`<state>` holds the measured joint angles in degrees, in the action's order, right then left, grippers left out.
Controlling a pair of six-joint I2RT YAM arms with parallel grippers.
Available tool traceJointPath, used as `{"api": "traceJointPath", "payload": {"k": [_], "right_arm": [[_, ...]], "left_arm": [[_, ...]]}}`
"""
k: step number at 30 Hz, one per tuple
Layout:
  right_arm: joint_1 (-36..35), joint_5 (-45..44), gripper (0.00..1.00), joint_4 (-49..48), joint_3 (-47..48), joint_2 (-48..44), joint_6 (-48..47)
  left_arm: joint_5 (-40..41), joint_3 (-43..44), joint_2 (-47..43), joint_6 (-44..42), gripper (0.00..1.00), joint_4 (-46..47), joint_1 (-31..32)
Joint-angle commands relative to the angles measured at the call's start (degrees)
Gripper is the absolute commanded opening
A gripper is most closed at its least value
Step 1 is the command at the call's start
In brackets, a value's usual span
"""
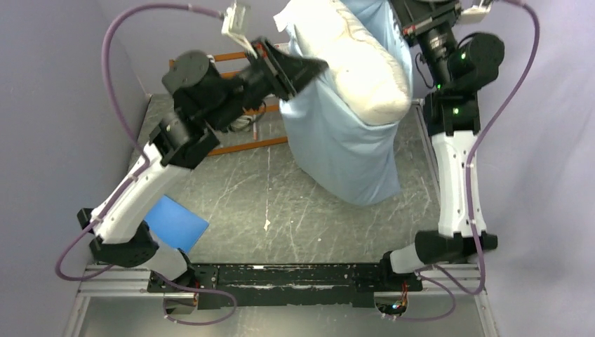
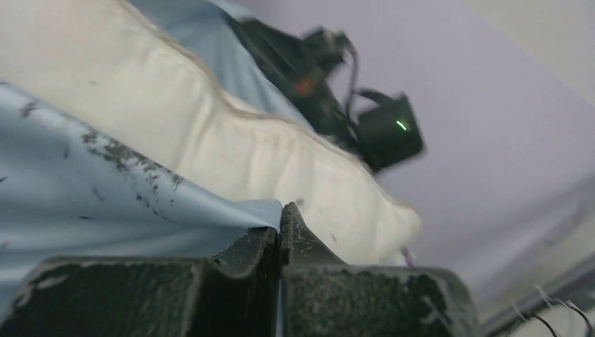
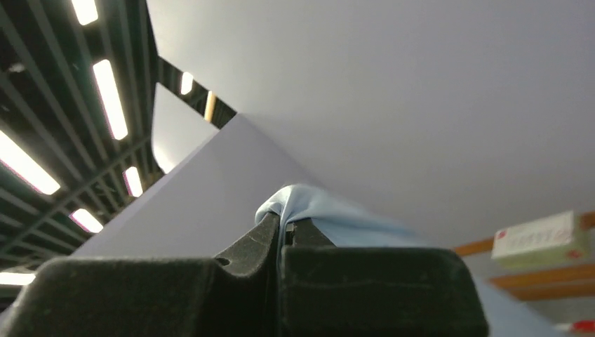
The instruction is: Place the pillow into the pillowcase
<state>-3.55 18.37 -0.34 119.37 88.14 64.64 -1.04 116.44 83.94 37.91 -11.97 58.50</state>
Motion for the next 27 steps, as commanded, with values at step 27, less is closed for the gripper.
{"api": "traceJointPath", "payload": {"k": [27], "right_arm": [[-18.4,-9.1,0.00,-11.3,-10.2,-14.8,-8.9]], "left_arm": [[-9.3,4.2,-1.9,2.4,0.05,-1.1,-21.8]]}}
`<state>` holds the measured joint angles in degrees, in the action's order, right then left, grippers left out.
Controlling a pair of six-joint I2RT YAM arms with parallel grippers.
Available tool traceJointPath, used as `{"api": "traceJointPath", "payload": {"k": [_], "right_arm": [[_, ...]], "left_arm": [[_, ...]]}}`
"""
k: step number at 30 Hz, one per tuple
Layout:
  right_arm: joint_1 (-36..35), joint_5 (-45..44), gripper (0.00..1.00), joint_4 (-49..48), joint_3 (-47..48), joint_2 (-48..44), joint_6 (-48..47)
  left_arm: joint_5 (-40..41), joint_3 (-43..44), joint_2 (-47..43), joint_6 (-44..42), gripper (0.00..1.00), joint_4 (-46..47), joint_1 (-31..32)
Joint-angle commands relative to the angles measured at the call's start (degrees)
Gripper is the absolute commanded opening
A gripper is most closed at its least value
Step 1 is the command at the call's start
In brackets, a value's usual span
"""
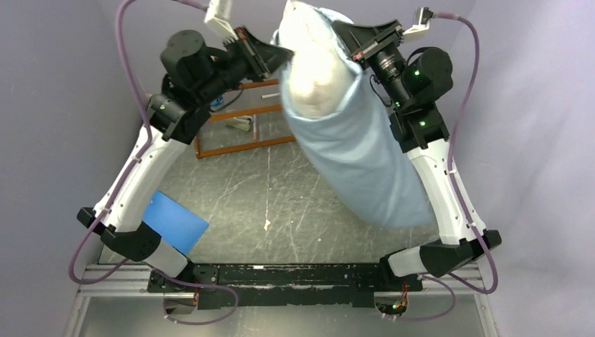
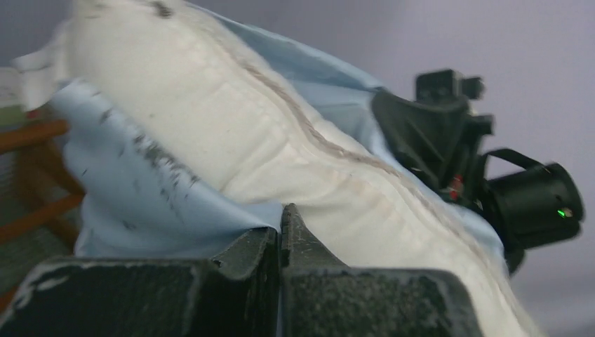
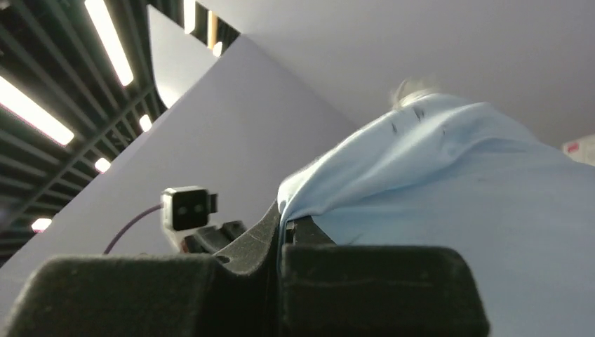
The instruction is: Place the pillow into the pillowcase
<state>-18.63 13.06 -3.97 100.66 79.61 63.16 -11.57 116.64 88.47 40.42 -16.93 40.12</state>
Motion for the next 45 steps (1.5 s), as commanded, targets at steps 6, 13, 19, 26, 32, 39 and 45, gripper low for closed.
{"api": "traceJointPath", "payload": {"k": [6,13,19,26,32,39,45], "right_arm": [[-1.2,-12.9,0.00,-0.3,22.0,6.1,-11.9],[6.0,0.7,0.00,-6.6,25.1,12.9,5.6],[-5.3,8.8,0.00,-11.3,8.3,2.6,1.2],[-8.4,-3.2,0.00,-0.4,4.2,-2.4,-16.8],[2.9,0.5,0.00,5.5,10.3,4.4,-18.6],[14.4,7.1,0.00,14.8,39.3,16.8,-21.1],[14.3,14.4,0.00,7.1,18.4,6.3,-21.5]], "left_arm": [[-14.7,-12.0,-10.3,14.2,0.05,23.0,-2.1],[-6.5,-11.4,-8.6,6.6,0.05,15.5,13.6],[0.1,2.8,-3.1,5.3,0.05,5.5,0.2],[-1.7,-8.6,-10.2,8.5,0.05,12.7,-1.8],[-3.0,-17.7,-8.0,12.5,0.05,19.3,2.0],[-4.4,-3.9,3.9,10.8,0.05,23.0,7.0],[-3.0,-20.3,-3.9,8.7,0.05,23.9,9.0]]}}
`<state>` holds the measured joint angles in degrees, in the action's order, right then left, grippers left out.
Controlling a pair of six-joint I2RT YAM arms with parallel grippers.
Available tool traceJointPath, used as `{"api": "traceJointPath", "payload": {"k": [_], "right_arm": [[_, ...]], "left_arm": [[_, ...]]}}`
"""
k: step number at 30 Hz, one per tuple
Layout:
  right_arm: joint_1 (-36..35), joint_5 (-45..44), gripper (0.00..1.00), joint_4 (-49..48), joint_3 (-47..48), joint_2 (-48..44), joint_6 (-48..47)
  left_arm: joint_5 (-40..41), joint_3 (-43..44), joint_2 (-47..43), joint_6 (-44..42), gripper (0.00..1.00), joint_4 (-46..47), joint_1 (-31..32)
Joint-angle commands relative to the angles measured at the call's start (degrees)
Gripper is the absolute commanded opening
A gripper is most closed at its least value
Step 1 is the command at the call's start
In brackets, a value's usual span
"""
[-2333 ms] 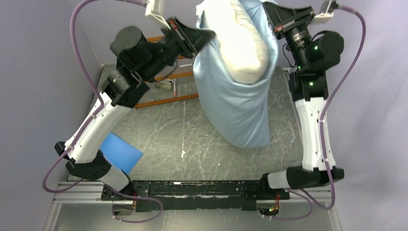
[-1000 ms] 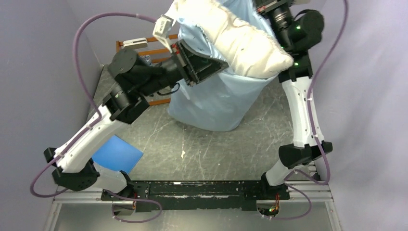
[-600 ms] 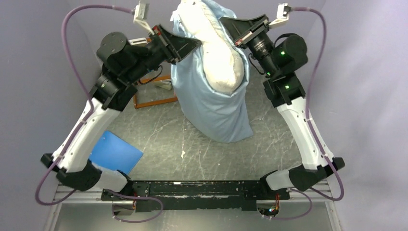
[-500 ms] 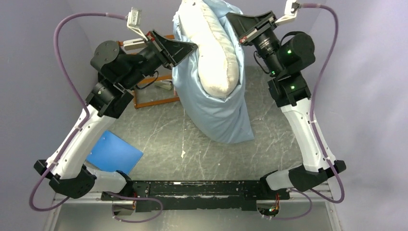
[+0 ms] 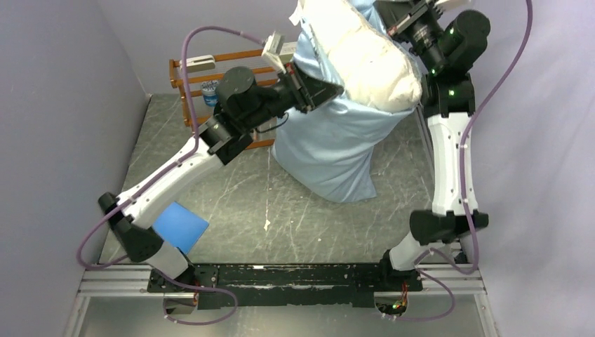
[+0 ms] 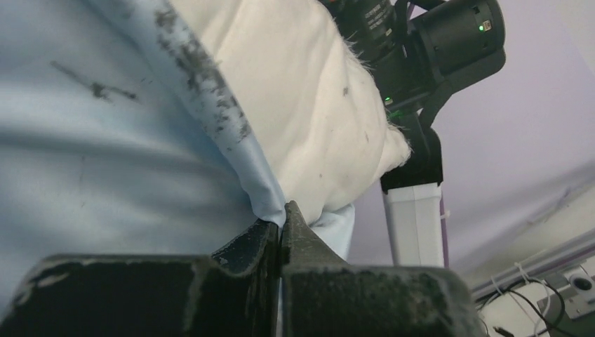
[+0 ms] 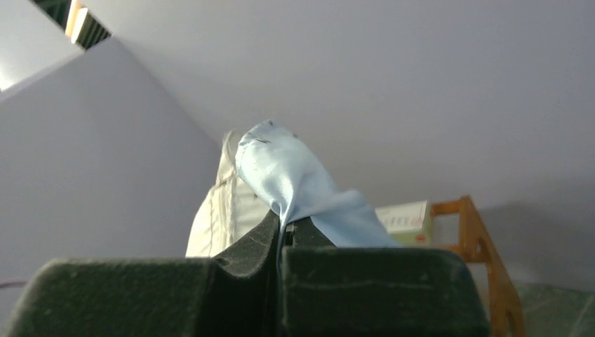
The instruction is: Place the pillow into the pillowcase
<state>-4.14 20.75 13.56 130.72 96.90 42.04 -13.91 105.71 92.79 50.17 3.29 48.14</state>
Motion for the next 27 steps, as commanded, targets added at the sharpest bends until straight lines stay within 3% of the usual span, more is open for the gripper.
{"api": "traceJointPath", "payload": {"k": [1,3,6,8,12,17,21,24,27], "right_arm": [[-0.4,7.9,0.00,-12.6,-18.4,-13.9,0.9],[-1.7,10.5,0.00,-15.8,-26.6,-16.9,2.1],[-5.4,12.5,0.00,-10.9,-23.0,-15.8,-2.0],[-5.9,12.3,0.00,-9.3,-18.1,-14.2,-2.2],[-5.9,3.3,0.00,-9.4,-7.6,-12.4,-7.1],[-5.8,-12.5,0.00,-21.6,-6.9,-15.5,-18.3],[-5.8,-21.7,0.00,-18.1,0.2,-13.4,-28.1],[-5.8,-20.2,0.00,-14.5,4.4,-12.0,-30.6],[-5.8,-12.3,0.00,-17.3,-4.3,-16.6,-26.4]], "left_arm": [[-0.6,-14.6,-10.7,-0.5,0.05,3.7,1.1],[0.2,-23.4,-16.2,-0.9,0.05,3.0,1.3],[4.7,-32.5,-24.5,-2.8,0.05,1.4,1.6],[7.5,-33.1,-26.8,-3.9,0.05,1.4,1.5],[5.5,-24.2,-22.4,-5.2,0.05,6.7,1.6],[-1.9,-4.8,-6.9,2.0,0.05,14.3,2.4],[2.0,-0.2,-1.2,2.5,0.05,19.2,8.1],[2.0,-0.5,-0.2,2.4,0.05,20.2,9.4],[5.1,-6.6,-4.6,-2.1,0.05,15.7,9.4]]}}
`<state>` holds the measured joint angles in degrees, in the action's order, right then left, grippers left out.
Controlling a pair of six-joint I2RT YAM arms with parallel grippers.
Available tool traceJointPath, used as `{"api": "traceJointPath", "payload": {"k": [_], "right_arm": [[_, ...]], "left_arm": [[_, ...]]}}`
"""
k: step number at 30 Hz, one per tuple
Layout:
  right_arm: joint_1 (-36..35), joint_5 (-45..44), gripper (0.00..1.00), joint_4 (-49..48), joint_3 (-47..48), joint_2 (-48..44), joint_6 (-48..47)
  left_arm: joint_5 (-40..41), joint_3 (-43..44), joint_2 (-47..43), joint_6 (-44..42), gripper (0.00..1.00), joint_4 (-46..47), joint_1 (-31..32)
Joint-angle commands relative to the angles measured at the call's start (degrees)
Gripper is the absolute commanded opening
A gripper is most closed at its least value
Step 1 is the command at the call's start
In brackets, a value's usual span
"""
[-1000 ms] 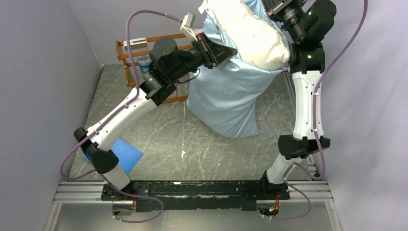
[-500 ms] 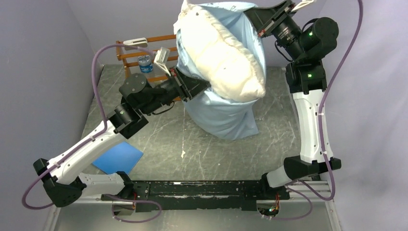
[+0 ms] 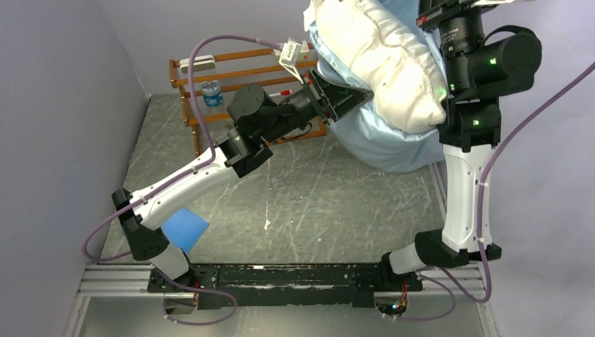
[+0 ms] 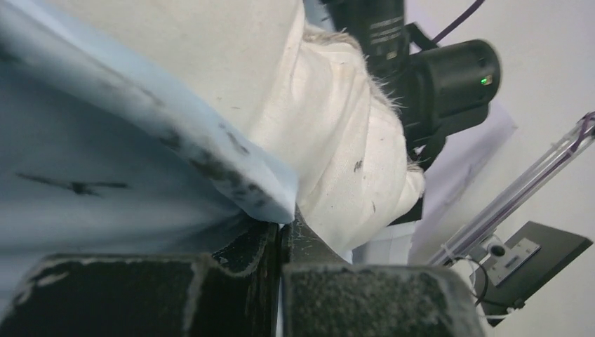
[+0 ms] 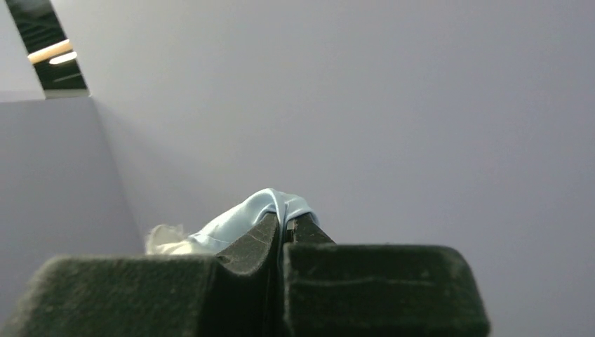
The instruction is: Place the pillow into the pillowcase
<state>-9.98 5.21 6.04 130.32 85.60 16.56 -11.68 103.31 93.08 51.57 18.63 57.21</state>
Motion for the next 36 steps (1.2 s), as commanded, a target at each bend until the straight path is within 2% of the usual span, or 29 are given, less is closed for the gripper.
{"api": "traceJointPath", "payload": {"k": [1,4,6,8,9,11,14,16,17,21,24,27,33,36], "right_arm": [[0.0,6.7,0.00,-9.3,-8.0,-6.8,1.6],[0.0,17.1,0.00,-8.3,-25.9,-13.5,11.6],[-0.2,22.5,0.00,-9.9,-42.1,-19.4,17.7],[-1.7,23.3,0.00,-13.0,-60.6,-26.0,23.3],[-2.8,23.8,0.00,-13.8,-66.5,-28.8,24.8],[-5.1,23.9,0.00,-8.5,-72.9,-31.8,23.7],[-8.1,27.8,0.00,-0.8,-76.5,-32.1,21.0],[-9.4,30.3,0.00,1.4,-77.4,-31.2,21.4],[-9.8,31.7,0.00,0.9,-78.3,-31.0,23.0],[-11.7,34.6,0.00,-14.0,-84.6,-32.1,35.0],[-14.2,32.8,0.00,-16.8,-82.8,-29.6,36.6],[-17.6,30.6,0.00,-18.0,-78.8,-25.1,35.5],[-21.3,25.6,0.00,-23.5,-74.3,-16.8,33.9],[-22.8,25.3,0.00,-27.5,-70.9,-12.2,35.6]], "left_arm": [[4.9,-7.5,-7.3,-5.1,0.05,-1.7,0.4],[9.8,-19.1,-15.4,-10.0,0.05,-10.1,0.4],[12.5,-27.3,-21.1,-12.4,0.05,-17.2,0.4],[16.0,-36.6,-27.1,-12.0,0.08,-22.7,0.4],[17.1,-41.3,-30.1,-11.4,0.09,-24.4,0.4],[19.2,-51.6,-35.7,-8.2,0.09,-28.4,0.4],[19.8,-61.4,-42.8,-3.8,0.09,-31.1,0.4],[20.2,-63.9,-46.2,-3.0,0.16,-33.4,0.4],[20.9,-63.8,-47.0,-3.4,0.22,-35.3,0.4],[25.9,-57.6,-48.2,-6.4,0.38,-47.0,0.4],[28.2,-52.5,-48.8,-8.1,0.46,-52.3,0.4],[28.1,-50.5,-49.9,-7.6,0.52,-51.4,0.4],[30.1,-54.3,-49.9,-6.3,0.51,-50.0,0.4],[29.2,-56.3,-50.6,-7.6,0.53,-46.2,0.1]]}}
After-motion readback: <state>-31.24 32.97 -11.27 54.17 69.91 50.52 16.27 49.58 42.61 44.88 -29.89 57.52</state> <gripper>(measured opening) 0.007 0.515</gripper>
